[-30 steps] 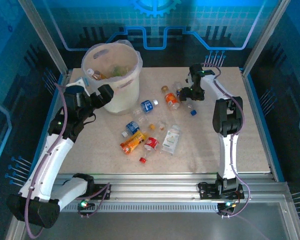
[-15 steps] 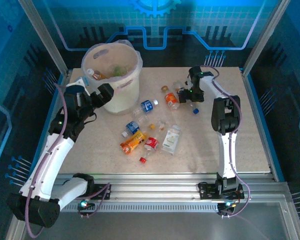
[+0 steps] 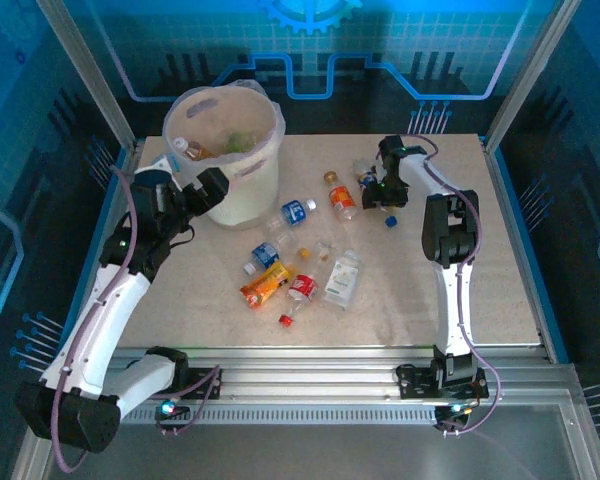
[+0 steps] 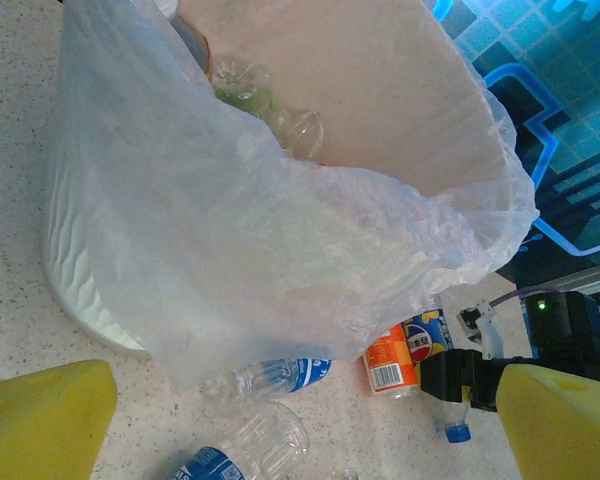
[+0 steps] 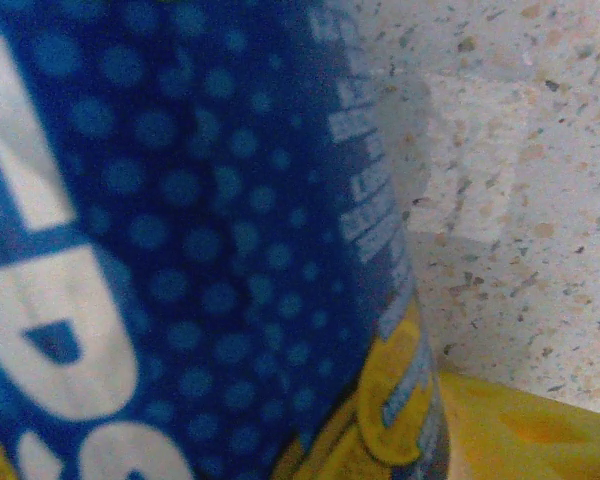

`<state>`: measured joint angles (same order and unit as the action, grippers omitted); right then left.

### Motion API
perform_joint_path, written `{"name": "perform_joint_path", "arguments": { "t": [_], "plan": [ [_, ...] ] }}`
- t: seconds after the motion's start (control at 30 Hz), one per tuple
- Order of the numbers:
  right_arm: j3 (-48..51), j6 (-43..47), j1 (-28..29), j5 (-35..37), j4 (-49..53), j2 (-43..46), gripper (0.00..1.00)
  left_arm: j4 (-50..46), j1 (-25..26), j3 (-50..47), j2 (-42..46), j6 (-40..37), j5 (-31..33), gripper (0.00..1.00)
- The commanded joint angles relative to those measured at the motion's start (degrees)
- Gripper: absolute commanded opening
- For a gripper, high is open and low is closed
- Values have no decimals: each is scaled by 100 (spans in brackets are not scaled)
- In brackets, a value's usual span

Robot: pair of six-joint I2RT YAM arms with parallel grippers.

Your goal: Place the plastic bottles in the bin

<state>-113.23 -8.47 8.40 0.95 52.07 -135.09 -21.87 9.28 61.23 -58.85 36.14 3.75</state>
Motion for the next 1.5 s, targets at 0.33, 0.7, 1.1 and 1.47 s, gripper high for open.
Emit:
{"name": "perform_joint_path", "arguments": {
  "t": [0.33,0.7,1.1,1.47],
  "plan": [
    [1346,-466,-113,323,-423,1490,45,429,30,-173,-38,187,-308,99],
    [2794,-787,210,184,-1098,3665,42,402,576,28,-204,-52,-362,99],
    [3953,-367,1736,-291,-2259,5692,43,1664,1222,-19,-487,-99,-1561,99],
    [4344,-255,2568,-1166,-3110,6135,43,3063,1664,-62,-816,76,-2294,99]
  ]
}}
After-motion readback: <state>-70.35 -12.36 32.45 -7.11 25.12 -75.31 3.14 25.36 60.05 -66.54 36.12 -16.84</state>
